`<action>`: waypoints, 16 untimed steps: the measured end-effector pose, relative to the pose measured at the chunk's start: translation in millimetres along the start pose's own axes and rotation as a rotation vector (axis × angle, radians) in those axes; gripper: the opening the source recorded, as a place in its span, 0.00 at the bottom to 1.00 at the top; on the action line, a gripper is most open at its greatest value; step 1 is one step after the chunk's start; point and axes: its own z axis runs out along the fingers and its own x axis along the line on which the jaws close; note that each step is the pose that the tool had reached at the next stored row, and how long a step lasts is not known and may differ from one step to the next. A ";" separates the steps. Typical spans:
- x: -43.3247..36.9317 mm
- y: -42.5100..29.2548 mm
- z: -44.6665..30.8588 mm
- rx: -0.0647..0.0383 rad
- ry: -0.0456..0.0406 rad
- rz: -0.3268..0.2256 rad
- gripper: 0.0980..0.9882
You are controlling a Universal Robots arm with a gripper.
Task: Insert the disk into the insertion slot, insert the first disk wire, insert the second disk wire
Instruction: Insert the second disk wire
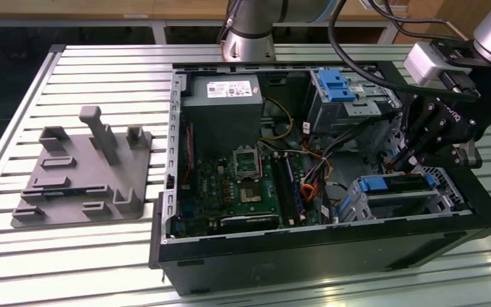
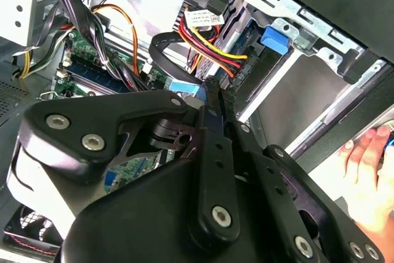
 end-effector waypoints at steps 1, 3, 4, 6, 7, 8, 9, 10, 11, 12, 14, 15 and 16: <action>0.3 0.0 0.0 0.000 0.0000 0.000 0.05; 1.4 -0.1 0.0 0.000 0.0000 0.000 0.05; 2.1 -0.1 0.0 0.000 0.0001 0.000 0.05; 3.1 -0.1 0.1 0.000 -0.0001 0.000 0.05; 3.7 -0.2 0.1 0.000 0.0000 0.000 0.05; 4.3 -0.2 0.1 0.000 -0.0001 0.000 0.05; 5.0 -0.2 0.1 0.000 0.0000 0.000 0.05; 5.9 -0.3 0.2 0.000 -0.0001 0.000 0.05; 6.6 -0.3 0.3 0.000 -0.0001 0.000 0.05; 7.1 -0.3 0.3 0.000 -0.0001 0.000 0.05; 7.8 -0.4 0.3 0.000 -0.0001 0.000 0.05; 8.1 -0.4 0.3 0.000 -0.0001 0.000 0.05; 8.3 -0.4 0.3 0.000 0.0000 0.000 0.05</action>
